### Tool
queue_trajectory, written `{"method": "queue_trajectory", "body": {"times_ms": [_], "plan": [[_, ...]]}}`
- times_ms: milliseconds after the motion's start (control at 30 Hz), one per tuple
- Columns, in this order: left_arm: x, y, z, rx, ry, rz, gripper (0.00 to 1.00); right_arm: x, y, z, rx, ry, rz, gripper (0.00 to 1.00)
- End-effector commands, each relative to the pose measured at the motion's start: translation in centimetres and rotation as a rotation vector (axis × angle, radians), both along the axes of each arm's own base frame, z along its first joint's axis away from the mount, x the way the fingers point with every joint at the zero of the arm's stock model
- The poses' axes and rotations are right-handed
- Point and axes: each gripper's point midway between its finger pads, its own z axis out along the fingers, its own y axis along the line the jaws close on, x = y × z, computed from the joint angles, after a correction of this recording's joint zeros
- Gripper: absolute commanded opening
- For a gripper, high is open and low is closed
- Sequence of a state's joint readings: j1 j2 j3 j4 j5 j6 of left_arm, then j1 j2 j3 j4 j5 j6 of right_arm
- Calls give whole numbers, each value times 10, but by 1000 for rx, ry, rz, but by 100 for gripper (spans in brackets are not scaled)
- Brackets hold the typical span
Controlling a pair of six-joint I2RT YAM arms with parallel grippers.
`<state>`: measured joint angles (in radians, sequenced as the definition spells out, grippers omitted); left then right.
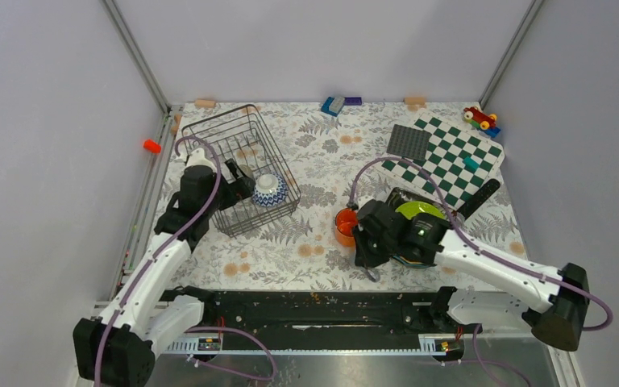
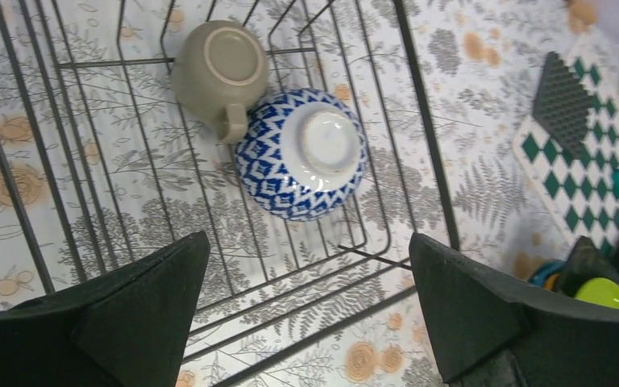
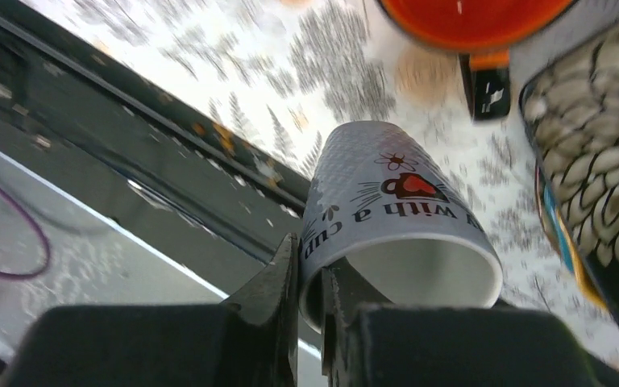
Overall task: Unload the mixed dishes from the dish rack
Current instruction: Place the cup at the center of the board.
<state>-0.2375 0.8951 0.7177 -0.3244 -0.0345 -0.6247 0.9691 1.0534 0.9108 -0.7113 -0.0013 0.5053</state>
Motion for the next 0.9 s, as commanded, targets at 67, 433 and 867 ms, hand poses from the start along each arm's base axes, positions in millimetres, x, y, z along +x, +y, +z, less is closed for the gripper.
{"method": "queue_trajectory", "body": {"times_ms": [67, 433, 867], "plan": [[26, 8, 11, 67, -25, 43, 99, -32, -40, -33, -286, 132, -3, 0], [43, -2, -11, 85, 49, 13, 99, -11, -37, -63, -444, 115, -14, 4], [56, -8, -31, 190, 137, 29, 99, -9, -32, -50, -374, 78, -5, 60]]}}
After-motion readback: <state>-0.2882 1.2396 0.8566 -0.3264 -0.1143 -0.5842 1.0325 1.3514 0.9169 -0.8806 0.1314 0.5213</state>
